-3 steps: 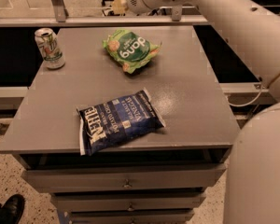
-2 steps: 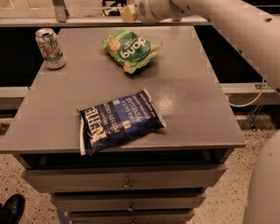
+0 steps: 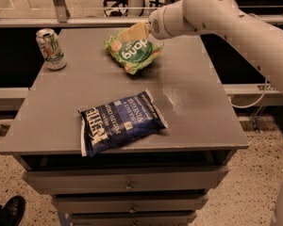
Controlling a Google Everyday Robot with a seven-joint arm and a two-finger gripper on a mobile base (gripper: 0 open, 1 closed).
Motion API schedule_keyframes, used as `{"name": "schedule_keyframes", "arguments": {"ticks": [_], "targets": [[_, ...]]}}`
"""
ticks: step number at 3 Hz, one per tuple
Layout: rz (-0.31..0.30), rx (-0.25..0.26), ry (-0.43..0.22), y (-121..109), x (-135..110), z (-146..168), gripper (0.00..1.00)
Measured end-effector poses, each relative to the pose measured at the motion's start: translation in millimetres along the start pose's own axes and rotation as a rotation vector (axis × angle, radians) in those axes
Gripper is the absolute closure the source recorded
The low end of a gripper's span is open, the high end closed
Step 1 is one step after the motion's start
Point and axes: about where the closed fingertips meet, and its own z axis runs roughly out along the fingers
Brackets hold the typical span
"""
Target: Move green rice chip bag near 7up can
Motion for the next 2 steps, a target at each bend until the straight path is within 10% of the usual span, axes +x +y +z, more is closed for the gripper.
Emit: {"name": "schedule_keyframes", "arguments": {"ticks": [2], "targets": [[-0.039,-0.04,0.023,-10.9,28.3,19.7,0.0]]}}
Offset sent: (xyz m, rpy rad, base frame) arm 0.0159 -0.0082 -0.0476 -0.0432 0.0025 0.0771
